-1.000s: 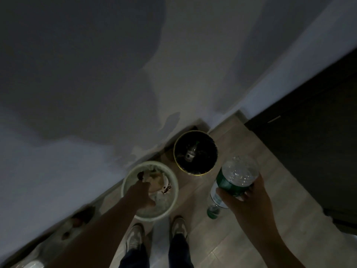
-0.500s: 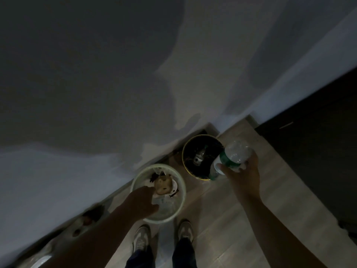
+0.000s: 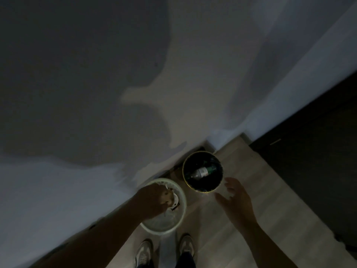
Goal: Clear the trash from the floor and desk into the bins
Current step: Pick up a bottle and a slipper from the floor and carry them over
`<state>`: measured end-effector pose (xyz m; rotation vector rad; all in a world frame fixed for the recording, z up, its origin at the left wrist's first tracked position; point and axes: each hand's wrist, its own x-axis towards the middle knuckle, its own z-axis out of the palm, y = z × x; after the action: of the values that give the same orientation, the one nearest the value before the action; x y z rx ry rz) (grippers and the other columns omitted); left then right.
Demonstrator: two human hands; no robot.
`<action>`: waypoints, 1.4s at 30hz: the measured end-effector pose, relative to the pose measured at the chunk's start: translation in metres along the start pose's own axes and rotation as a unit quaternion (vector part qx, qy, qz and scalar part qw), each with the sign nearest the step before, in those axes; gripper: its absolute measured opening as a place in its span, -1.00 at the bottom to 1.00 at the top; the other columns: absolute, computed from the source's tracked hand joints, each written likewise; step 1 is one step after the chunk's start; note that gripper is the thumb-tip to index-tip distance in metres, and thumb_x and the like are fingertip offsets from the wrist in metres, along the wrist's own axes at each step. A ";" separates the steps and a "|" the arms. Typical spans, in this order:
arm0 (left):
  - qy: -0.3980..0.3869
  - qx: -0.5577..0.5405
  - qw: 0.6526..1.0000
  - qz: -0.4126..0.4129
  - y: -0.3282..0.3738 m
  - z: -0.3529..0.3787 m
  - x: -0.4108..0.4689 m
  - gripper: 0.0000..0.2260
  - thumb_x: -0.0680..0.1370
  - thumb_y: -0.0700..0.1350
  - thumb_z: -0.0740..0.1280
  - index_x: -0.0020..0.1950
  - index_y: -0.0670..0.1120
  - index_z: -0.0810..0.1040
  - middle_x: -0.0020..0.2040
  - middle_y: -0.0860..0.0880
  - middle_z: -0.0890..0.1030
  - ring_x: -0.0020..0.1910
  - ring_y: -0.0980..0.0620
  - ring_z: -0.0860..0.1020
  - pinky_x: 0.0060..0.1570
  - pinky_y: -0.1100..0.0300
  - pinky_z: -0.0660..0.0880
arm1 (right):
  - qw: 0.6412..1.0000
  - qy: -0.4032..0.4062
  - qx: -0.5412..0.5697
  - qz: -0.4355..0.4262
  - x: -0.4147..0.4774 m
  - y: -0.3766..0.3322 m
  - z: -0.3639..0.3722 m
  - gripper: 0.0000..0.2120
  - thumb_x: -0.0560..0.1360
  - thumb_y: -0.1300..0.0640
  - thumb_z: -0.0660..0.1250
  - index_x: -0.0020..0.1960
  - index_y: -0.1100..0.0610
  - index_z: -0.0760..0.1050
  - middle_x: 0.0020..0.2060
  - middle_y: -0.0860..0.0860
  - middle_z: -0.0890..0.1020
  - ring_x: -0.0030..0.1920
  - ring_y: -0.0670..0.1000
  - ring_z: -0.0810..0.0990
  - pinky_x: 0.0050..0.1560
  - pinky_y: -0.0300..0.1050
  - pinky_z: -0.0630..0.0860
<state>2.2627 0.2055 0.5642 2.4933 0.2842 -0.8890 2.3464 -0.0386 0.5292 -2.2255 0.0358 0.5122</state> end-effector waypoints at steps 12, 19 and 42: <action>0.124 0.025 0.992 0.019 0.058 -0.077 -0.093 -0.53 0.55 0.08 0.30 0.41 -0.03 0.35 0.31 -0.02 0.45 0.28 0.05 0.42 0.19 0.32 0.27 | 0.976 -0.079 -0.114 -0.168 -0.050 -0.108 -0.081 -0.50 0.42 0.09 0.45 0.33 0.06 0.42 0.19 -0.04 0.51 0.22 -0.04 0.48 0.21 -0.17 0.43; 0.213 0.013 0.976 -0.033 0.057 -0.108 -0.163 -0.54 0.54 0.10 0.30 0.41 0.00 0.35 0.28 0.00 0.48 0.23 0.06 0.46 0.17 0.29 0.32 | 0.923 -0.153 -0.182 -0.303 -0.062 -0.184 -0.089 -0.48 0.48 0.04 0.40 0.39 0.01 0.32 0.25 -0.06 0.45 0.27 -0.06 0.42 0.24 -0.14 0.42; 0.408 -0.087 0.807 -0.417 -0.116 0.087 -0.664 -0.58 0.51 0.09 0.31 0.33 -0.01 0.44 0.20 -0.01 0.53 0.15 -0.02 0.53 0.15 0.13 0.46 | 0.583 -0.316 -0.324 -0.675 -0.485 -0.348 0.165 -0.46 0.46 -0.03 0.35 0.39 0.01 0.30 0.29 -0.04 0.41 0.27 0.00 0.41 0.20 -0.17 0.38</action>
<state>1.6663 0.2397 0.8875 2.3822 1.7464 0.0574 1.9121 0.2412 0.8701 -1.7655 -2.3310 0.3641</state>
